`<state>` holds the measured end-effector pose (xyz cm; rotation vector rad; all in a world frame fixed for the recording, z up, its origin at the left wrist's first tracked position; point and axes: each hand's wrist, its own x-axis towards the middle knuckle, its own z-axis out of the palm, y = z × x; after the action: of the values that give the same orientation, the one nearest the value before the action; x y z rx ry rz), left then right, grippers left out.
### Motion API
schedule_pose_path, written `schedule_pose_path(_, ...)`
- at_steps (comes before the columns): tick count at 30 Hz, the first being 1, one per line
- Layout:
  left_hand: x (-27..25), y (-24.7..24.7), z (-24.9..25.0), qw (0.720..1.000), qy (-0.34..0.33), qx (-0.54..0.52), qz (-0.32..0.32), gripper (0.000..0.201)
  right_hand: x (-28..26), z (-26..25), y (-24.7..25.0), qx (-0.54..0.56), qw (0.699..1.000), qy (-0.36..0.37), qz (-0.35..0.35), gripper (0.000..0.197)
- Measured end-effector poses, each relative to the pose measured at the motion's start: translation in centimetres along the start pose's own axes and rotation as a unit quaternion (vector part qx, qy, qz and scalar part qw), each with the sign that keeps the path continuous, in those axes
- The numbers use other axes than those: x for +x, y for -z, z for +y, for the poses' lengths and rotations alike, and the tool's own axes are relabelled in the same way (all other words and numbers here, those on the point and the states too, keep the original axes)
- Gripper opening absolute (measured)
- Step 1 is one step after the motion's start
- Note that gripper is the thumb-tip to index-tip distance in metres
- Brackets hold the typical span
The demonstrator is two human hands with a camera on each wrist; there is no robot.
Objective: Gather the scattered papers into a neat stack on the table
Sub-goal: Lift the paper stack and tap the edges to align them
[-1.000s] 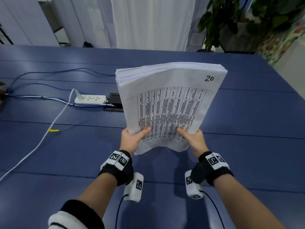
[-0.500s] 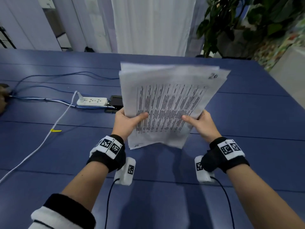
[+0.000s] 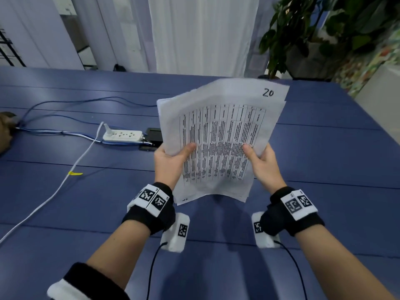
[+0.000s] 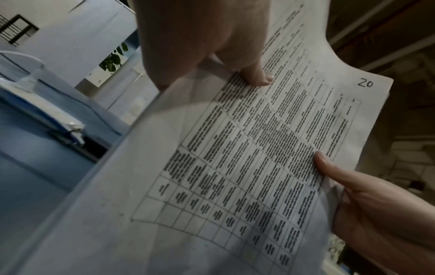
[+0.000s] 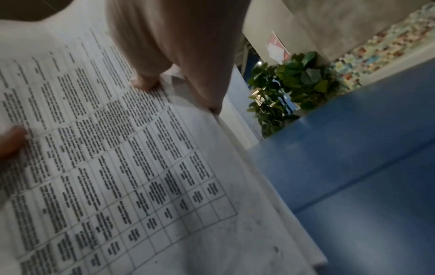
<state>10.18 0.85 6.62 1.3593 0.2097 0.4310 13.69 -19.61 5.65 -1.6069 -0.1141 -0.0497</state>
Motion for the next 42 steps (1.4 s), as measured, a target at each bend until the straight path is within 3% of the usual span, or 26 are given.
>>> schedule_pose_path(4,-0.2,0.5,-1.4,0.998,0.038,0.036,-0.033,0.022,-1.1,2.4,-0.2,-0.042,0.999,-0.031,-0.008,0.042)
schedule_pose_path(8,-0.1,0.7,-1.4,0.997,0.049,0.039,-0.051,0.027,-1.6,3.3,-0.5,-0.03,0.999,-0.035,0.004,0.032)
schedule_pose_path(12,-0.1,0.9,1.1,0.998,0.02,0.03,-0.045,0.032,-1.7,2.6,-0.1,-0.021,0.999,-0.037,-0.017,0.028)
schedule_pose_path(16,0.6,1.2,3.6,0.998,-0.017,0.023,-0.053,0.02,-2.4,2.5,0.1,-0.033,0.998,-0.039,-0.035,0.026)
schedule_pose_path(20,-1.2,1.0,1.7,0.996,0.009,0.042,-0.082,0.023,-3.3,3.5,-0.2,-0.045,0.997,-0.058,-0.022,0.031)
schedule_pose_path(27,-1.8,2.1,1.7,0.998,0.005,0.018,-0.06,0.023,-3.9,3.1,-0.2,-0.003,0.999,-0.029,-0.016,0.027)
schedule_pose_path(31,-2.3,2.7,0.7,0.995,0.037,0.044,-0.081,0.03,-4.3,4.1,0.3,-0.021,0.998,-0.046,-0.042,0.045)
schedule_pose_path(35,-2.5,3.2,-0.6,0.996,0.046,0.04,-0.067,0.025,-4.3,5.5,2.5,-0.033,0.994,-0.07,-0.077,0.034)
schedule_pose_path(39,-1.8,3.1,-0.8,0.996,0.051,0.037,-0.069,0.022,-4.2,7.7,4.8,-0.092,0.992,-0.081,-0.04,0.036)
schedule_pose_path(42,-1.4,3.0,-0.9,0.996,0.054,0.03,-0.069,0.021,-4.1,8.4,4.9,-0.116,0.991,-0.071,-0.008,0.02)
